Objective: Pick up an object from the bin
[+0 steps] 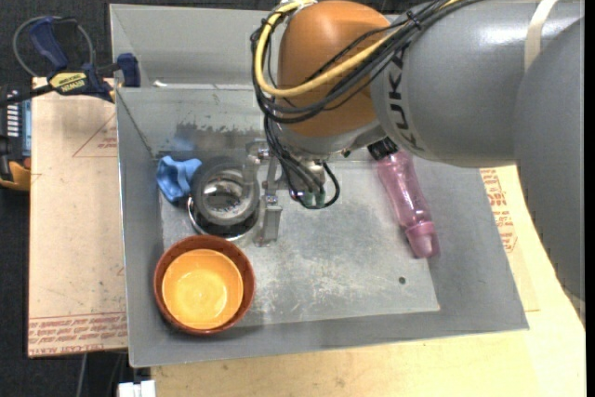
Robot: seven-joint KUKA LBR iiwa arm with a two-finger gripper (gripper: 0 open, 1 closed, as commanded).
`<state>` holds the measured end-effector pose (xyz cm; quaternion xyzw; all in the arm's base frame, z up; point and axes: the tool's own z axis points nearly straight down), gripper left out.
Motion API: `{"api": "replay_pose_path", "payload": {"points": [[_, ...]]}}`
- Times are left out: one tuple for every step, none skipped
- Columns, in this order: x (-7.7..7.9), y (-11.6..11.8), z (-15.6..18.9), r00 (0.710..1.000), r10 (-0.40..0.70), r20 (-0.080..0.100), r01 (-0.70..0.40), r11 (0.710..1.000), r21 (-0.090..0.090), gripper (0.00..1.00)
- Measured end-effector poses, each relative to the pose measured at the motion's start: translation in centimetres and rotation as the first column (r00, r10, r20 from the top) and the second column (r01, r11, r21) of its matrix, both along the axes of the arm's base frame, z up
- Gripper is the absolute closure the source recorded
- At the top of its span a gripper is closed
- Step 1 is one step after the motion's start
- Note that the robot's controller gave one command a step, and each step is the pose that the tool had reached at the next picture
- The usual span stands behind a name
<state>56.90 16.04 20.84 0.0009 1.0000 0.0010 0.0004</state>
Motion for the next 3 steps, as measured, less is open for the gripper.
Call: {"api": "replay_pose_path", "payload": {"points": [[0.0, 0.0, 0.0, 1.0, 0.0, 0.0, 0.0, 1.0, 0.0, 0.0], [-0.7, 0.7, -5.9, 0.999, -0.033, -0.005, 0.033, 0.999, 0.001, 0.0], [0.4, 2.1, -5.9, 0.999, -0.043, 0.011, 0.043, 0.999, 0.006, 0.0]]}}
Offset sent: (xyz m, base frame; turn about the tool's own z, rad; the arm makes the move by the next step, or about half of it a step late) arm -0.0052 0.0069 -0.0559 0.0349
